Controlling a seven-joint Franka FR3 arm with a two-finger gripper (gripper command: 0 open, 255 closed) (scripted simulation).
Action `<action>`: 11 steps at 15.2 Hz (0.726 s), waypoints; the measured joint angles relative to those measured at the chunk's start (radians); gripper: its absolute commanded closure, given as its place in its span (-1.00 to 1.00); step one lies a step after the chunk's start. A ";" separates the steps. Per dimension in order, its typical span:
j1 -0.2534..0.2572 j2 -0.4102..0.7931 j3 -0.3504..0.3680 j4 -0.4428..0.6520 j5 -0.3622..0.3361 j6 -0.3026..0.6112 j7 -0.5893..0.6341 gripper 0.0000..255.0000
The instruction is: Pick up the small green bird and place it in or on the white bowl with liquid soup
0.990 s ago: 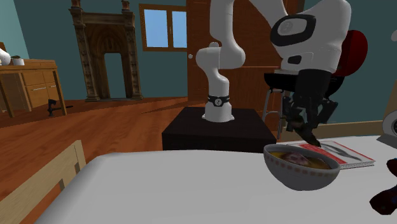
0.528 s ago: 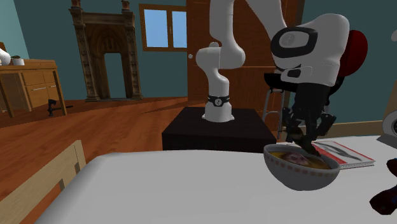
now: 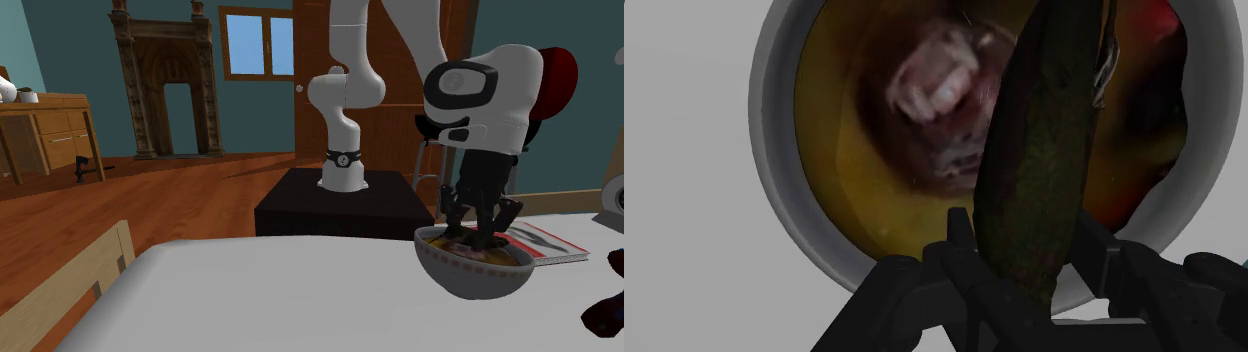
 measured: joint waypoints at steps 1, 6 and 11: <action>0.001 0.002 -0.001 0.001 -0.002 0.000 0.002 1.00; 0.001 0.003 -0.002 0.002 -0.004 0.001 0.003 -1.00; 0.001 0.003 -0.002 0.002 -0.004 0.001 0.003 -1.00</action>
